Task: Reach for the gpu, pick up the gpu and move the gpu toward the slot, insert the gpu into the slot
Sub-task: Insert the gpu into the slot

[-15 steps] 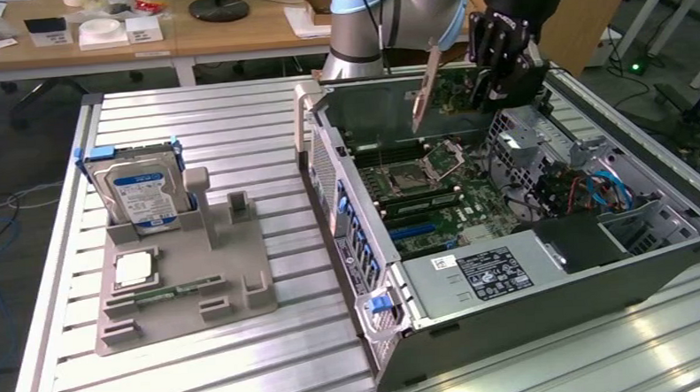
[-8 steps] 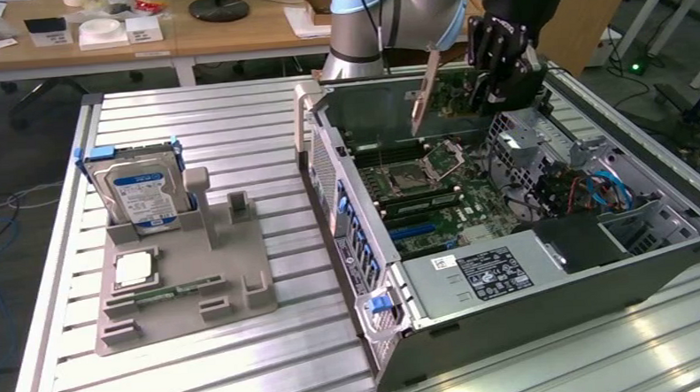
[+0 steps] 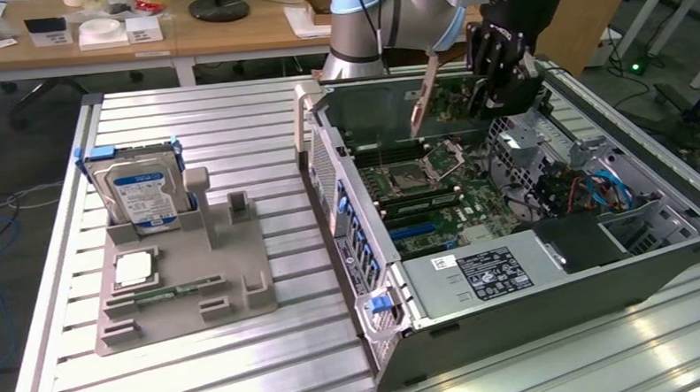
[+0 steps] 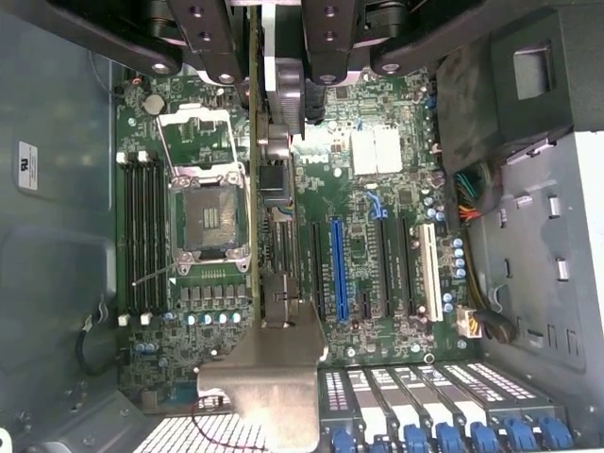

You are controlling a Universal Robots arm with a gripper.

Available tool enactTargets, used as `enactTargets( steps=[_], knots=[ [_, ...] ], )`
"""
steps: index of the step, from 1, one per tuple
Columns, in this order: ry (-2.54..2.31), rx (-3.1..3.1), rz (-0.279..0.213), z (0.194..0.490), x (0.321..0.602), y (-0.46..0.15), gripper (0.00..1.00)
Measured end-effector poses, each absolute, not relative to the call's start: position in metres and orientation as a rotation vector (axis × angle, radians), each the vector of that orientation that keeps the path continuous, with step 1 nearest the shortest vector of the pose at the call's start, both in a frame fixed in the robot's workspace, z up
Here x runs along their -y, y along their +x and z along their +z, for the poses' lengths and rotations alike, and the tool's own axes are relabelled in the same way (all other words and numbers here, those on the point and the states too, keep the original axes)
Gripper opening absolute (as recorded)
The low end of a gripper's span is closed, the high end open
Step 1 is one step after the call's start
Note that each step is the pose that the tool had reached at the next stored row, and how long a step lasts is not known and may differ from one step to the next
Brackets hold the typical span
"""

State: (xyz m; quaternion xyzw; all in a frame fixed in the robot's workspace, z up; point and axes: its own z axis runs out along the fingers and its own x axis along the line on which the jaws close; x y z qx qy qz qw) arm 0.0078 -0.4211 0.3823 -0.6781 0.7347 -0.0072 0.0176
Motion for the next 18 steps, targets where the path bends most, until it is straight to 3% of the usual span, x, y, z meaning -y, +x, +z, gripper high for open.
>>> enactTargets(
  steps=[18],
  knots=[
    [-2.176, -2.21, -0.021, 0.368, 0.421, -0.002, 0.28]
  ],
)
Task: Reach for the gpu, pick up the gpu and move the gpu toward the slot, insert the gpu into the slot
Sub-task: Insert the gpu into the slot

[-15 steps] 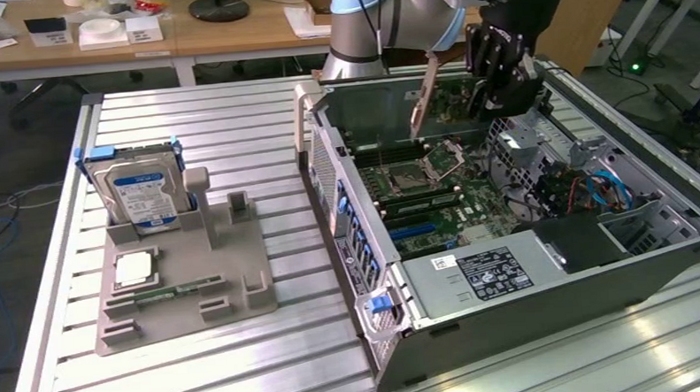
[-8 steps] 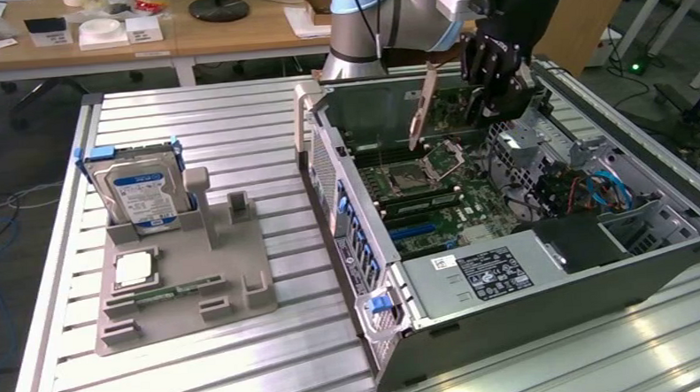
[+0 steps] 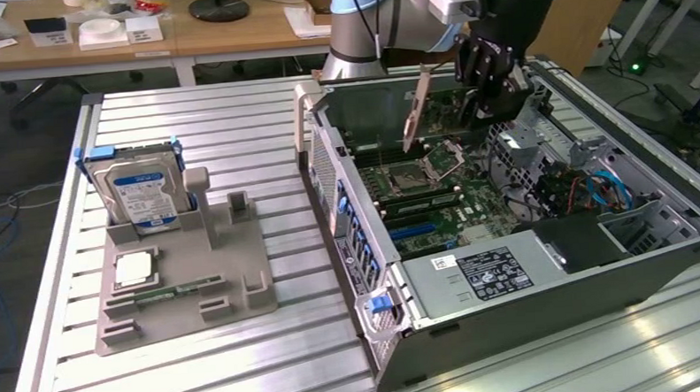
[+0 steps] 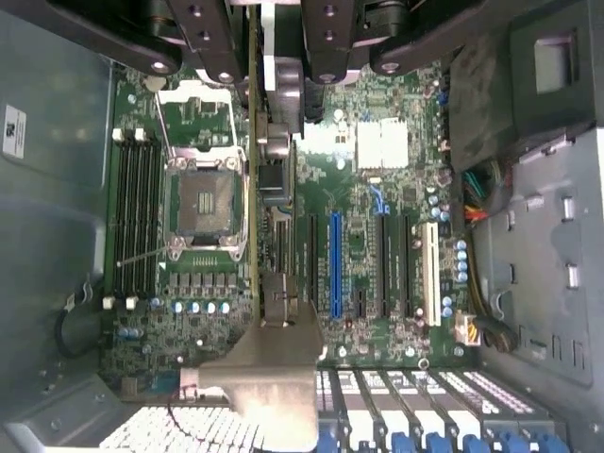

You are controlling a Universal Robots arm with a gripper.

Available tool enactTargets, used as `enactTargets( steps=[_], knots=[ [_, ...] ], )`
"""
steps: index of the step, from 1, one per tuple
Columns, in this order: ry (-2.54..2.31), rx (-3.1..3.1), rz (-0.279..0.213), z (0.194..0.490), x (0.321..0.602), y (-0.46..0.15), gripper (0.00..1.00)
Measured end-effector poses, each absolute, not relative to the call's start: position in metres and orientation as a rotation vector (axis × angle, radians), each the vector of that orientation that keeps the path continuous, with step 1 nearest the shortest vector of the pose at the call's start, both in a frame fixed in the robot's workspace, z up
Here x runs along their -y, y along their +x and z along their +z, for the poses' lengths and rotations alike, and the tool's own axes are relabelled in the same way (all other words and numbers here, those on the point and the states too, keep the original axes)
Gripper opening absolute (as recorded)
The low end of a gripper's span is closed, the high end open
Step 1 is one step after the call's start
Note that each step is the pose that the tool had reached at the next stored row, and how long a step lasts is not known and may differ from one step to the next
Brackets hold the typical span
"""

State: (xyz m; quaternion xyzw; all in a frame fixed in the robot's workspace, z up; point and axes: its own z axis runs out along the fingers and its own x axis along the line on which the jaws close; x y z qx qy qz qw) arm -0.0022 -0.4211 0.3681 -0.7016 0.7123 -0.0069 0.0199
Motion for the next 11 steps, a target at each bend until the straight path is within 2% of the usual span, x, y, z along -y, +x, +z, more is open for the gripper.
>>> enactTargets(
  steps=[11],
  knots=[
    [-2.176, -2.21, -0.022, 0.354, 0.422, -0.003, 0.28]
  ],
)
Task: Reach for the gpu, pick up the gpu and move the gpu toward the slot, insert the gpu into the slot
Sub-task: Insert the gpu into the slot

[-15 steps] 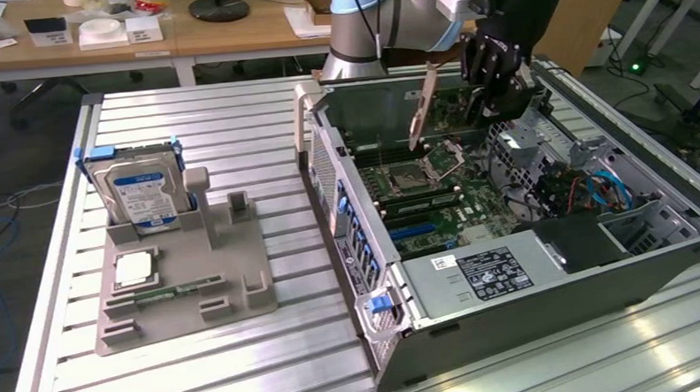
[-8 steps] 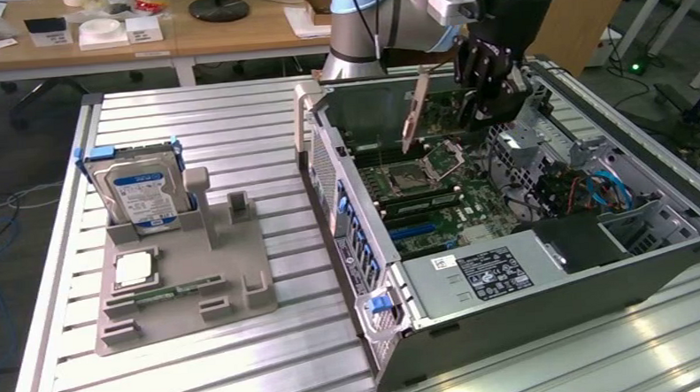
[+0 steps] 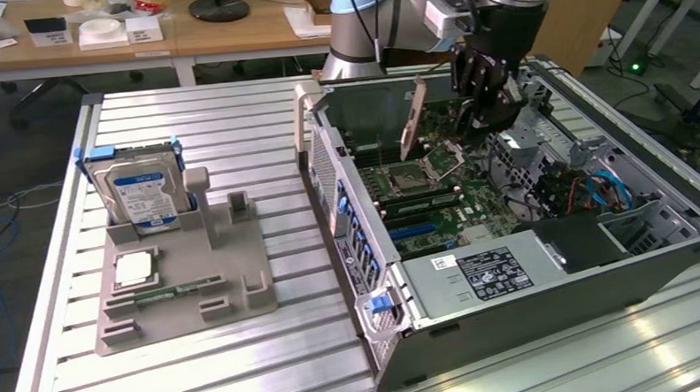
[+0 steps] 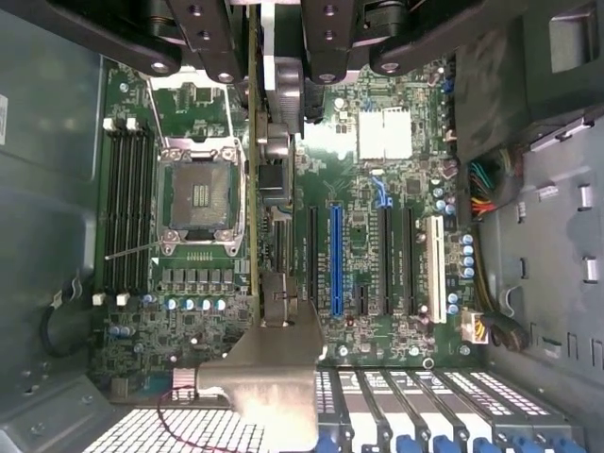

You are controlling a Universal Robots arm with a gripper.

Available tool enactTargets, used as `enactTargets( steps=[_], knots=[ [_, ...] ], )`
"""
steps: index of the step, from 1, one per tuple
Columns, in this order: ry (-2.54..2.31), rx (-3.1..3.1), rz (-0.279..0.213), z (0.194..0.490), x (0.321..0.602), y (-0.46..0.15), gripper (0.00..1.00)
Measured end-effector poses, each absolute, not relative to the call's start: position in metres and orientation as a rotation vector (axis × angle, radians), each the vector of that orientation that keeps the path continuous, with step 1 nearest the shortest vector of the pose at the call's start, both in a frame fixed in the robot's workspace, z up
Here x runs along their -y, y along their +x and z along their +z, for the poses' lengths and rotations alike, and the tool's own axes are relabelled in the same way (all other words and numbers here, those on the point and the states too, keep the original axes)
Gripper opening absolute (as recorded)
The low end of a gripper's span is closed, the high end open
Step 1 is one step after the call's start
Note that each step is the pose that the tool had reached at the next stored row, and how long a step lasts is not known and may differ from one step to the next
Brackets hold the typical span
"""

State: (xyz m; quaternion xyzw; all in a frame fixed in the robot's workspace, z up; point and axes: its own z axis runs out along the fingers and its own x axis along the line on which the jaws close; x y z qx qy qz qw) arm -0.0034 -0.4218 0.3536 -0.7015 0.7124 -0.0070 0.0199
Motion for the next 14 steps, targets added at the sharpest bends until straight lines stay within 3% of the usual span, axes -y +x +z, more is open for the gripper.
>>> enactTargets(
  steps=[14],
  knots=[
    [-2.158, -2.228, -0.023, 0.345, 0.4262, -0.0089, 0.28]
  ],
)
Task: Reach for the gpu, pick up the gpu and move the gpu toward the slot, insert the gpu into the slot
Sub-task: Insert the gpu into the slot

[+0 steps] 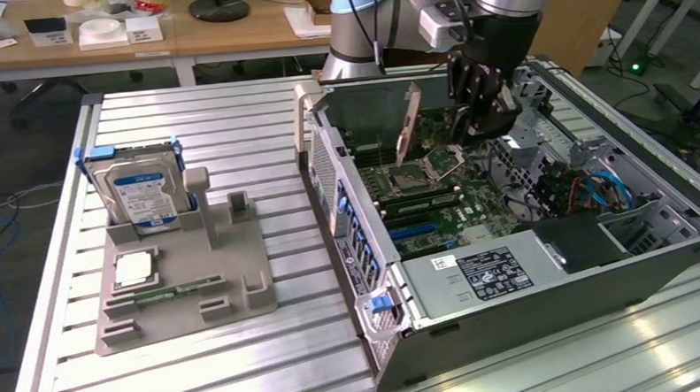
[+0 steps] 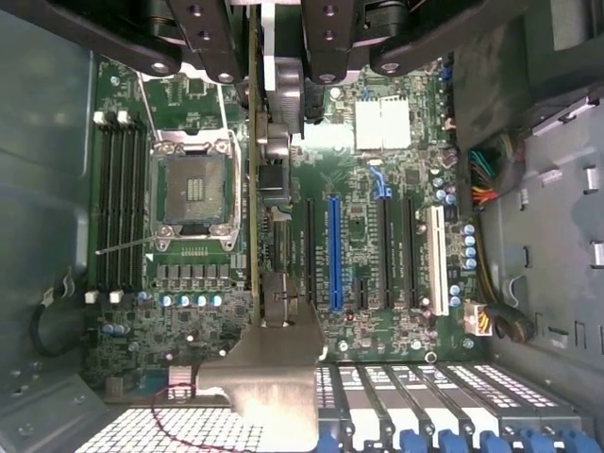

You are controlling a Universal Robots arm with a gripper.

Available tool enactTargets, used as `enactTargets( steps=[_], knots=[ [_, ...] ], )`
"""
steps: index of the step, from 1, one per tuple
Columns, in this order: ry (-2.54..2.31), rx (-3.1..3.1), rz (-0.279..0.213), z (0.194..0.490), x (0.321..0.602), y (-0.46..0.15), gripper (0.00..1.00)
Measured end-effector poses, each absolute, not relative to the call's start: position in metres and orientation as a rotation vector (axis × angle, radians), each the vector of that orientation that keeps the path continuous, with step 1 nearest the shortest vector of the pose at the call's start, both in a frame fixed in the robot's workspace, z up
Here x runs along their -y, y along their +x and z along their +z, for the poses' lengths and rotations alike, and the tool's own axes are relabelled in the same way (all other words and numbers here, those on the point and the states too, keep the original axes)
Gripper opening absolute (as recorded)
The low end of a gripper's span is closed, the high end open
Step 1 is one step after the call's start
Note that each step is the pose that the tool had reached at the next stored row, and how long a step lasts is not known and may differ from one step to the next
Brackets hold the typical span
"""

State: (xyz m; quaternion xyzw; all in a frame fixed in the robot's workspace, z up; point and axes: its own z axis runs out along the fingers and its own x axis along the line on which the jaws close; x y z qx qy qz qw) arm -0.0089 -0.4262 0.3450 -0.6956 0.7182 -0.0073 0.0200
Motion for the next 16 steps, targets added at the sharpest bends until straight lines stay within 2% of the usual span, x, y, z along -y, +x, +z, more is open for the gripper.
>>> enactTargets(
  steps=[16],
  knots=[
    [-2.158, -2.228, -0.023, 0.336, 0.441, -0.02, 0.28]
  ],
)
